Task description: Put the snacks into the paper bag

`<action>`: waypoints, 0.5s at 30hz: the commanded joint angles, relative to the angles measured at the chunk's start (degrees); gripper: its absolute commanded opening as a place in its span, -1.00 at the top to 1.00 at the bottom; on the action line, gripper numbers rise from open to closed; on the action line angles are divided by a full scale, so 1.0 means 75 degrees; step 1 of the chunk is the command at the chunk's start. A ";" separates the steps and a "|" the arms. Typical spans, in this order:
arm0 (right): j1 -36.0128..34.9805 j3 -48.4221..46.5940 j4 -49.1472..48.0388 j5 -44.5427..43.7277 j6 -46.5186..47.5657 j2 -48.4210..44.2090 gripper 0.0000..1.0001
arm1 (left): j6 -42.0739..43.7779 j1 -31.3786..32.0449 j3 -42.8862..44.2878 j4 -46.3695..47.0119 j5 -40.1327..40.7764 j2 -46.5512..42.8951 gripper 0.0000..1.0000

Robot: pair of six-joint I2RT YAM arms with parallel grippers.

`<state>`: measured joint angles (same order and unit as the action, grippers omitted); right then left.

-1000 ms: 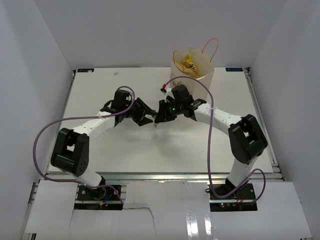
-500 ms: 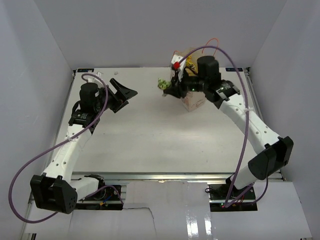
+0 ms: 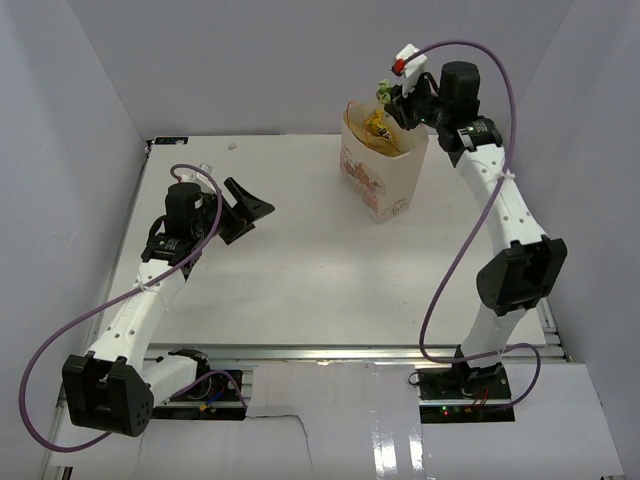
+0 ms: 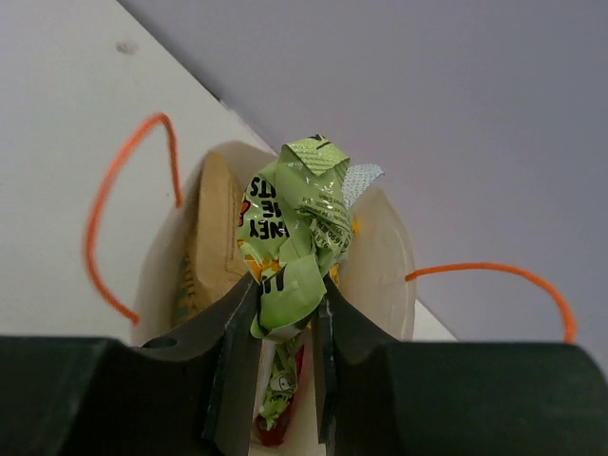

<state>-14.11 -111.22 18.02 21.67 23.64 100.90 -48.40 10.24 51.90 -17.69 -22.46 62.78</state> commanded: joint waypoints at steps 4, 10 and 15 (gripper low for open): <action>-0.0017 -0.0183 -0.0106 -0.1752 0.0716 0.0702 0.79 | 0.0383 -0.0041 -0.0135 0.0121 0.0100 -0.0320 -0.89; -0.0017 0.0005 0.0210 -0.1964 0.0903 0.0703 -0.02 | 0.0535 -0.0041 -0.0147 0.0097 0.0182 -0.0344 -0.89; 0.0216 0.0006 0.0585 -0.1005 0.0075 -0.0033 -0.67 | 0.0781 -0.0041 0.0111 -0.0019 0.0194 -0.0204 -0.91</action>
<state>-13.67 -110.30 22.04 10.13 27.88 107.44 -44.86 10.24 50.98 -17.61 -21.69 61.69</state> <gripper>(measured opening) 0.813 0.950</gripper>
